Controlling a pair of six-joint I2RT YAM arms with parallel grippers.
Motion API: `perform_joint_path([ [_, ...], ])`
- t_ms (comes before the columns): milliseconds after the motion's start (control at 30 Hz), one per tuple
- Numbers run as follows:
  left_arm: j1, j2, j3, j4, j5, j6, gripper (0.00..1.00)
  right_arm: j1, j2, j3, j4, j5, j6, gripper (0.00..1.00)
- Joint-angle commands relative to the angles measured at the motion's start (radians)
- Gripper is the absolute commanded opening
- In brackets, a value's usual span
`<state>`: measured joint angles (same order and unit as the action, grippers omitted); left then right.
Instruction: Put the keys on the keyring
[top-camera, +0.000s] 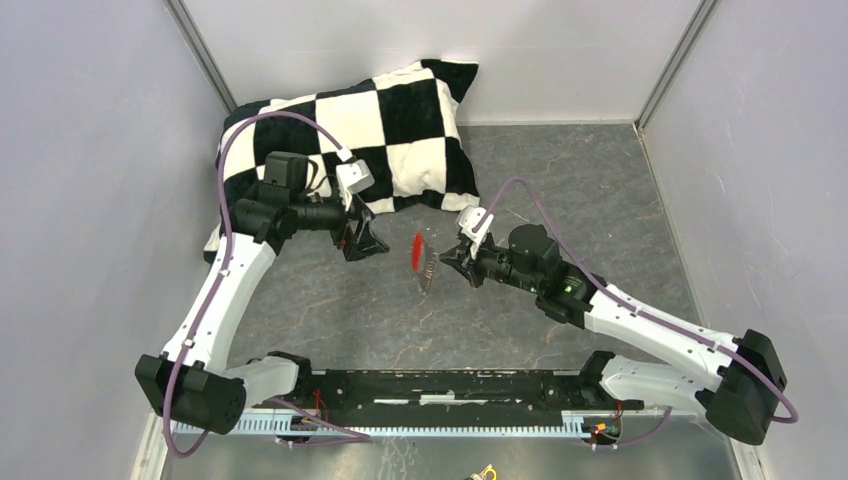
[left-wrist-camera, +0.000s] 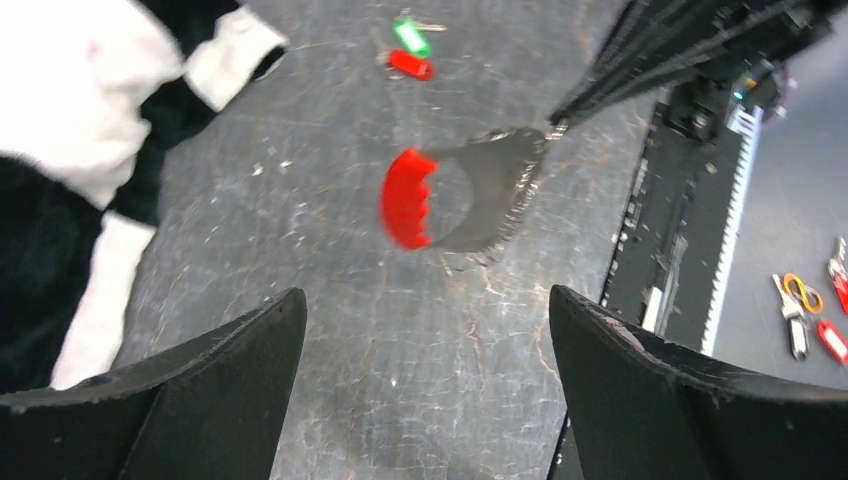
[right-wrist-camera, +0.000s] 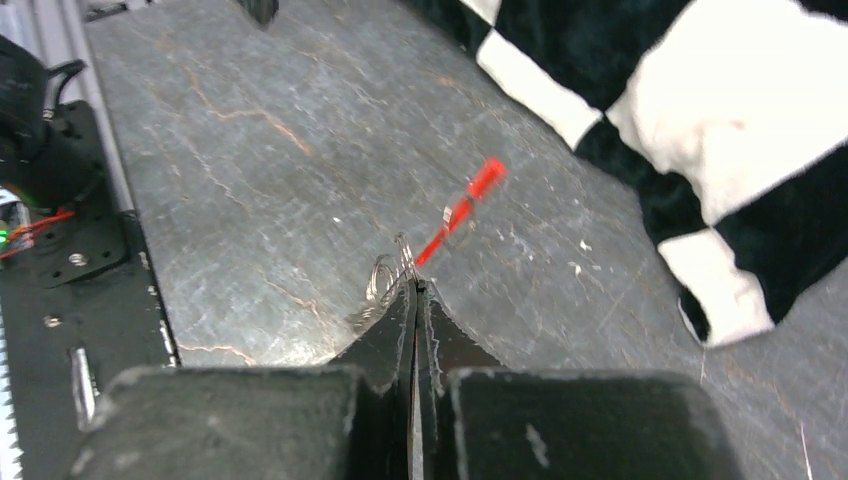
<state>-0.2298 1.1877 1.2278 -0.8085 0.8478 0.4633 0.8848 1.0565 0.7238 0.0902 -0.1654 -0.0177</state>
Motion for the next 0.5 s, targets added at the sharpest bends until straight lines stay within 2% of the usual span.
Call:
perform_joint_path([
  [0, -0.064, -0.055, 0.044, -0.086, 0.122, 0.138, 0.94, 0.018, -0.015, 0.115, -0.020, -0.115, -0.041, 0.00],
  [133, -0.146, -0.054, 0.066, -0.181, 0.138, 0.179, 0.84, 0.037, -0.018, 0.149, -0.002, -0.147, -0.006, 0.00],
  [267, -0.237, -0.073, 0.071, -0.216, 0.132, 0.153, 0.72, 0.055, -0.022, 0.167, 0.030, -0.163, 0.016, 0.00],
  [467, -0.276, -0.140, 0.057, -0.137, 0.115, 0.012, 0.70, 0.091, -0.031, 0.190, 0.052, -0.174, 0.071, 0.00],
])
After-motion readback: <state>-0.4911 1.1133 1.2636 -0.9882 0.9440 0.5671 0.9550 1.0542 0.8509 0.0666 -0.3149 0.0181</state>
